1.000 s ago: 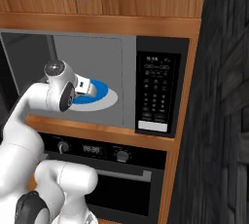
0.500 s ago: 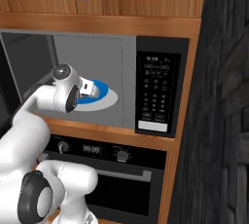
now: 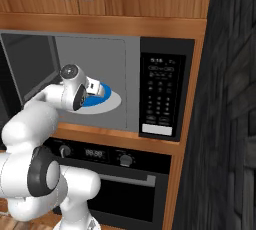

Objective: Pick the egg from the counter and place it in the microwave.

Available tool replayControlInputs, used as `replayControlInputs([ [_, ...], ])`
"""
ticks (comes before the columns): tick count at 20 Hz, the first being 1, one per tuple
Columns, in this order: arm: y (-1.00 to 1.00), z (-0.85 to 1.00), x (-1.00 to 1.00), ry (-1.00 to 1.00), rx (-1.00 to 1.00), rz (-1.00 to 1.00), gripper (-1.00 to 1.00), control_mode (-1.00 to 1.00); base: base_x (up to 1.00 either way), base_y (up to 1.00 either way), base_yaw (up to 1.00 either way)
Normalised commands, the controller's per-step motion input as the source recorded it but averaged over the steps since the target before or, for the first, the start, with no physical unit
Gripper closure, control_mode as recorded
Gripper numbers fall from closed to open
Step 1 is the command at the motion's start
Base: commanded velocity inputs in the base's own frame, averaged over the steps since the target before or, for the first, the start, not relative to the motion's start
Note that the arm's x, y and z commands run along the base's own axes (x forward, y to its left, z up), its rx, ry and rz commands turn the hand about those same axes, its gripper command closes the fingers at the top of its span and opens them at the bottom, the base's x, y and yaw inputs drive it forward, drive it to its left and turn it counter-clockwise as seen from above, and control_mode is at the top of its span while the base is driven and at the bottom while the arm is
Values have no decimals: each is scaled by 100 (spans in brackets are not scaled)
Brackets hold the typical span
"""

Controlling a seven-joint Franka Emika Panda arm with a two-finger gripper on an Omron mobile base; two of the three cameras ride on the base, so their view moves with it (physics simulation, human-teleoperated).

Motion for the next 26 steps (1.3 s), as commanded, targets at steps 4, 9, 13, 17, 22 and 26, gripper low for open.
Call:
replayControlInputs([
  [4,1,-12,29,1,0,0,100,-100,0,0,0],
  [9,1,-10,13,0,0,0,100,-100,0,0,0],
  [13,3,-16,1,0,0,0,-100,-100,0,0,0],
  [17,2,-3,-13,-1,0,0,-100,-100,0,0,0],
  [22,0,1,-11,-10,0,0,-100,-100,0,0,0],
  [26,0,7,-35,-15,0,0,-100,-100,0,0,0],
])
